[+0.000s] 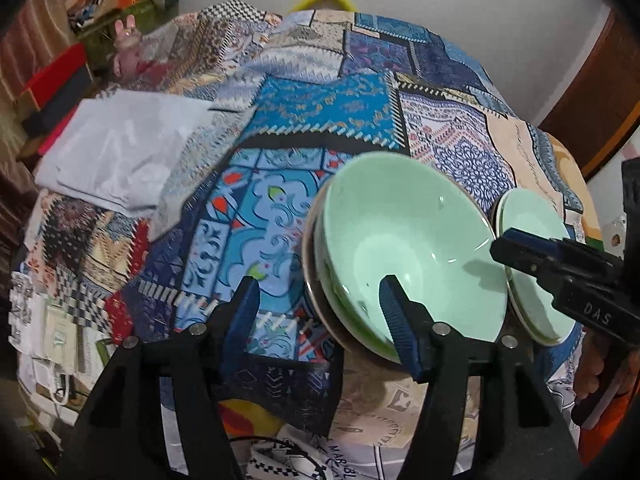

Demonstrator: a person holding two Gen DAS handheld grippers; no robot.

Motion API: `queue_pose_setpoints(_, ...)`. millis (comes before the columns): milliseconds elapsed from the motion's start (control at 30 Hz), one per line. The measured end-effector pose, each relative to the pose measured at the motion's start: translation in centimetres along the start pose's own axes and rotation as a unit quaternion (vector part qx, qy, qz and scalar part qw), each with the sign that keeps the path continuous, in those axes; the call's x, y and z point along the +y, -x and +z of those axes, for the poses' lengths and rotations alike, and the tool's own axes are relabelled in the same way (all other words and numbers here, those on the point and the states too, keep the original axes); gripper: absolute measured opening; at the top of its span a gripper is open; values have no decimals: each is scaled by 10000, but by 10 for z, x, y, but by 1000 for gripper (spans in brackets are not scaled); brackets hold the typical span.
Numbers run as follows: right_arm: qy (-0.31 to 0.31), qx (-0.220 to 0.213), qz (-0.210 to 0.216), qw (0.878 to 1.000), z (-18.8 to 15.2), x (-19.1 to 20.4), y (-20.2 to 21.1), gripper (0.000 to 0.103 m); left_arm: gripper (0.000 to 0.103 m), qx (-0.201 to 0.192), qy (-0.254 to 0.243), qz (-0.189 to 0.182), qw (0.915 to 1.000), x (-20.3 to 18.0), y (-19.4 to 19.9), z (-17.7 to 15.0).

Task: Organize plates and bowls
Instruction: 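Grasp the rim of the nested bowl stack with both grippers, then lift the bowl stack and carry it over the stacked plates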

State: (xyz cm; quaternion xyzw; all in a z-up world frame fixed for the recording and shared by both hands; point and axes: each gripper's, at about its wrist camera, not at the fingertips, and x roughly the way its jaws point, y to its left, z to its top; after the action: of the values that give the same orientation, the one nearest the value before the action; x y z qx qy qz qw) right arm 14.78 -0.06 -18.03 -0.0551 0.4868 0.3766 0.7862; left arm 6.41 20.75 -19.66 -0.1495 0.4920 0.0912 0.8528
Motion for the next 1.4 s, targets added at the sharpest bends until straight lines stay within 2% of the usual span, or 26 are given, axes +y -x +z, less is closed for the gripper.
queue_pose_setpoints(300, 33, 220, 83, 9997, -2, 5, -17, 29, 62, 270, 232, -246, 9991, 8, -27, -8)
queue_pose_setpoints(500, -7, 343, 112, 9993, -3, 7, -29, 32, 62, 291, 279, -328, 9986, 8, -32, -8)
queue_pose_setpoints(700, -3, 495, 92, 9987, -2, 8, -41, 32, 54, 374, 273, -430, 9980, 3, -43, -7)
queue_pose_setpoints(900, 6, 441, 82, 9990, -2, 8, -42, 33, 40, 298, 183, -528, 9980, -3, -42, -8)
queue_pose_setpoints(1000, 12, 387, 34, 9992, -3, 9, -42, 32, 40, 265, 161, -429, 9986, -7, -40, -8)
queue_pose_setpoints(1133, -64, 374, 54, 9993, -1, 6, -41, 29, 39, 289, 238, -414, 9984, -7, -38, -8)
queue_pose_setpoints(1400, -170, 285, 65, 9994, 1, 4, -32, 28, 39, 297, 312, -446, 9981, -11, -32, -5)
